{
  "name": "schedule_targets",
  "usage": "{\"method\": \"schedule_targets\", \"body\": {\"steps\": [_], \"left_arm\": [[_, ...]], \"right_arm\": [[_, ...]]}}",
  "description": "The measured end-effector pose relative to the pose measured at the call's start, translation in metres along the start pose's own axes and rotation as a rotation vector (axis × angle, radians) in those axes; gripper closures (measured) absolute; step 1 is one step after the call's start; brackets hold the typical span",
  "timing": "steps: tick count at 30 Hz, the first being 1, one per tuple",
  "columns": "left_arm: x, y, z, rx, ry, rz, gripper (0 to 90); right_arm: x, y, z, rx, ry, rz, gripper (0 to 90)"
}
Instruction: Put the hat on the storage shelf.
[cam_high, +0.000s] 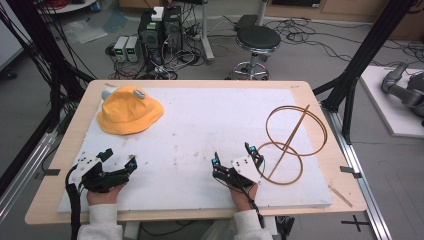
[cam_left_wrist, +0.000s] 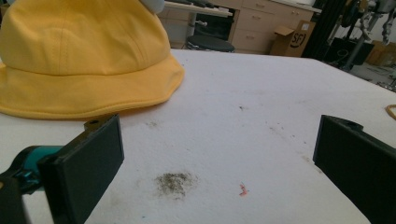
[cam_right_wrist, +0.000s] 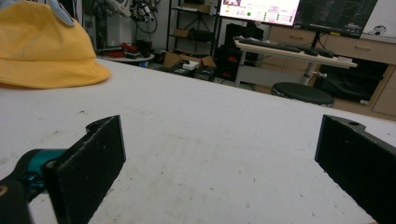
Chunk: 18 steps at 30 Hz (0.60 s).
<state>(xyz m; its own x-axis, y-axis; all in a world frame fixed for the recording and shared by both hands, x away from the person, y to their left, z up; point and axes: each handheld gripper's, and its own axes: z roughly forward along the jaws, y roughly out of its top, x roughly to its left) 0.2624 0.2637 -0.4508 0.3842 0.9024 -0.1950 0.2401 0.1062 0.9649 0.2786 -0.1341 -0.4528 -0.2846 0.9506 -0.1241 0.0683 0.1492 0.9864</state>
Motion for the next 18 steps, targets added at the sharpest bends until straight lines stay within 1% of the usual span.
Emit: {"method": "schedule_targets", "body": {"steps": [1, 2, 3, 4, 8, 11, 13, 14, 18], "left_arm": [[0.001, 0.000, 0.000, -0.001, -0.003, 0.001, 3.3], [0.001, 0.000, -0.001, -0.005, -0.008, -0.003, 7.2], [0.001, 0.000, -0.001, -0.007, -0.012, -0.003, 13.5], [0.001, 0.000, -0.001, -0.007, -0.016, 0.000, 13.5], [-0.001, 0.000, 0.000, 0.003, 0.000, 0.023, 14.1], [-0.002, 0.002, 0.000, 0.001, 0.012, 0.028, 14.1], [-0.002, 0.003, 0.000, -0.004, 0.012, 0.025, 14.2], [-0.002, 0.004, 0.000, -0.007, 0.011, 0.023, 15.8], [0.001, 0.012, 0.002, -0.035, -0.002, 0.004, 16.8]], "right_arm": [[0.000, 0.000, 0.000, -0.002, -0.002, 0.000, 1.3], [0.000, 0.000, 0.000, -0.001, -0.002, 0.001, 1.2], [0.000, 0.000, 0.000, -0.001, 0.000, 0.002, 1.3], [0.000, 0.000, 0.000, -0.001, 0.000, 0.002, 1.3], [0.000, 0.000, 0.000, -0.002, 0.001, -0.004, 1.3], [0.000, 0.000, 0.000, -0.001, 0.001, -0.003, 1.3], [0.000, 0.000, 0.000, -0.001, 0.001, -0.002, 1.3], [0.000, 0.000, 0.000, -0.001, 0.001, -0.002, 1.3], [-0.001, 0.000, 0.000, -0.001, 0.001, -0.002, 1.3]]}}
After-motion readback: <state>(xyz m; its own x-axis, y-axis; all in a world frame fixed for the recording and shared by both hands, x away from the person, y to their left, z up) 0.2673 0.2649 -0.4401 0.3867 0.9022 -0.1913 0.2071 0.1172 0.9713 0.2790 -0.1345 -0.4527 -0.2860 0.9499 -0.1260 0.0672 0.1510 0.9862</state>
